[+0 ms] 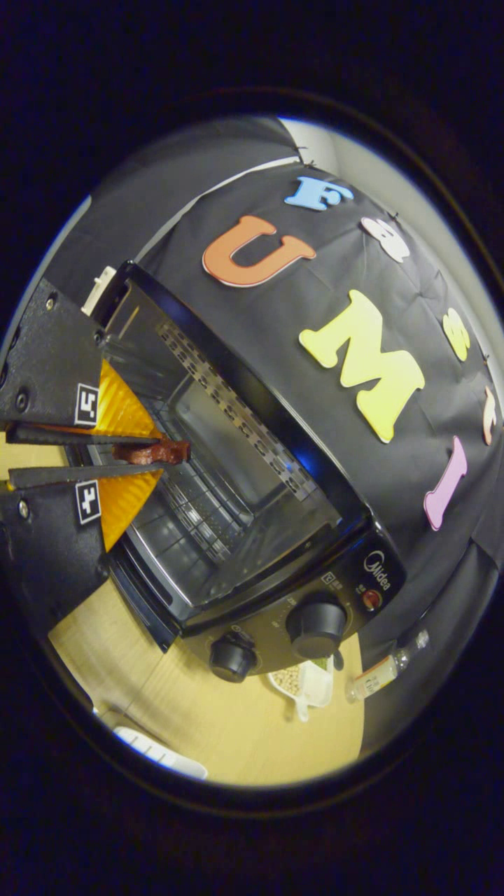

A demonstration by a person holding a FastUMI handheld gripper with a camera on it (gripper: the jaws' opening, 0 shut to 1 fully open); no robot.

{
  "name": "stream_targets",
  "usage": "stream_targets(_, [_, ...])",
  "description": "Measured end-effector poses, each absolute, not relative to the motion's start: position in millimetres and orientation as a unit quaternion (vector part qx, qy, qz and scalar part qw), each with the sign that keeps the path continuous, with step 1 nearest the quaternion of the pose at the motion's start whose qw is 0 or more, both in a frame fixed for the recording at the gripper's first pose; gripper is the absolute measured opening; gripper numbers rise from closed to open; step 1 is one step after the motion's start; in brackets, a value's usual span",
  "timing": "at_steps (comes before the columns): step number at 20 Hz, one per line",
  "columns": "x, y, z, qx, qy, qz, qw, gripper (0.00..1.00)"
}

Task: Open the toaster oven, put the food inside, and close the toaster oven door.

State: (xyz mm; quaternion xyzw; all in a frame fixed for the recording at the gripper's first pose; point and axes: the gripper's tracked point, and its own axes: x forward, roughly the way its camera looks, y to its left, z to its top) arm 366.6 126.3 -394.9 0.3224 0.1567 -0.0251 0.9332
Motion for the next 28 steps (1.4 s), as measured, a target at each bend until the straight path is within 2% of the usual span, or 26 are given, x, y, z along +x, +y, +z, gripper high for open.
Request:
stream_targets(2, [365.1, 118.5, -390.9, 0.290, 0.151, -0.036, 0.944, 0.21])
stream_targets(6, [356.9, 113.7, -379.1, 0.223, 0.142, -0.027, 0.964, 0.43])
stream_targets(10, [320.6, 116.5, -366.5, 0.157, 0.149, -0.008, 0.976, 0.50])
stream_targets(13, [284.5, 118.8, -361.6, 0.133, 0.163, 0.007, 0.978, 0.59])
stream_targets(16, [245.9, 126.9, -360.3, 0.113, 0.180, 0.029, 0.977, 0.73])
stream_targets(19, [210.3, 136.3, -369.9, 0.077, 0.205, 0.047, 0.975, 0.97])
stream_targets(28, [148.9, 138.6, -440.7, 0.016, 0.282, 0.016, 0.959, 0.99])
